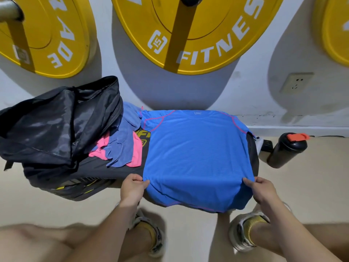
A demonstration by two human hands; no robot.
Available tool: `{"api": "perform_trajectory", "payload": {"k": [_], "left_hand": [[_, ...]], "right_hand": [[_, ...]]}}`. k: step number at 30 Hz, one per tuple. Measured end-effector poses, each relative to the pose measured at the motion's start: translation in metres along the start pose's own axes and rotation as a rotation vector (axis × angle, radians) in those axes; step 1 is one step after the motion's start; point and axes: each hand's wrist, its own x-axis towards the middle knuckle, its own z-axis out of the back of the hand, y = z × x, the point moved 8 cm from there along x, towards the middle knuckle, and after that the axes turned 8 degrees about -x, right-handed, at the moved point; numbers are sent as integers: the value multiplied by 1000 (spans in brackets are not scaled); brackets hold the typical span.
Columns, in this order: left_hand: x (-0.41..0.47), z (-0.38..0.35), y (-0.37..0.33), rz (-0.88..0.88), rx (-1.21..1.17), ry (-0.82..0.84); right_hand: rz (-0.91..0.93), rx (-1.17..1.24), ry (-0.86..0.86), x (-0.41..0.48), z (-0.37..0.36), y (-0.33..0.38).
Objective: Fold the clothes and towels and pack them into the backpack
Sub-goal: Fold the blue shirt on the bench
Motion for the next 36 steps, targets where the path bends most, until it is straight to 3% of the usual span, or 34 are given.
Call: {"api": "perform_trajectory", "payload": {"k": [3, 8, 11, 14, 18, 21, 27, 30, 33, 36], "left_hand": [[1, 4, -5, -150, 229, 66], [6, 2, 0, -179, 538, 125], [2, -7, -21, -237, 735, 83], [-6, -40, -66, -465, 641, 97], [-27, -129, -125, -808, 550, 286], [-42, -207, -155, -953, 540, 413], [-80, -349, -200, -970, 691, 585], [-72, -386, -200, -865, 809, 539], [-59, -398, -203, -934, 820, 360], [-53, -409, -198, -945, 836, 330]], "right_hand": [[1, -74, -31, 5, 6, 0], [-42, -214, -5, 6, 6, 0], [-6, -171, -65, 9, 11, 9], [19, 6, -130, 22, 21, 38], [-14, 229, -101, 52, 29, 87], [-36, 263, -43, 78, 31, 117], [-34, 268, 59, 148, 15, 135], [-20, 364, 26, 181, 11, 139], [-53, 459, 46, 203, 10, 147], [-61, 506, 155, 215, 7, 157]]}}
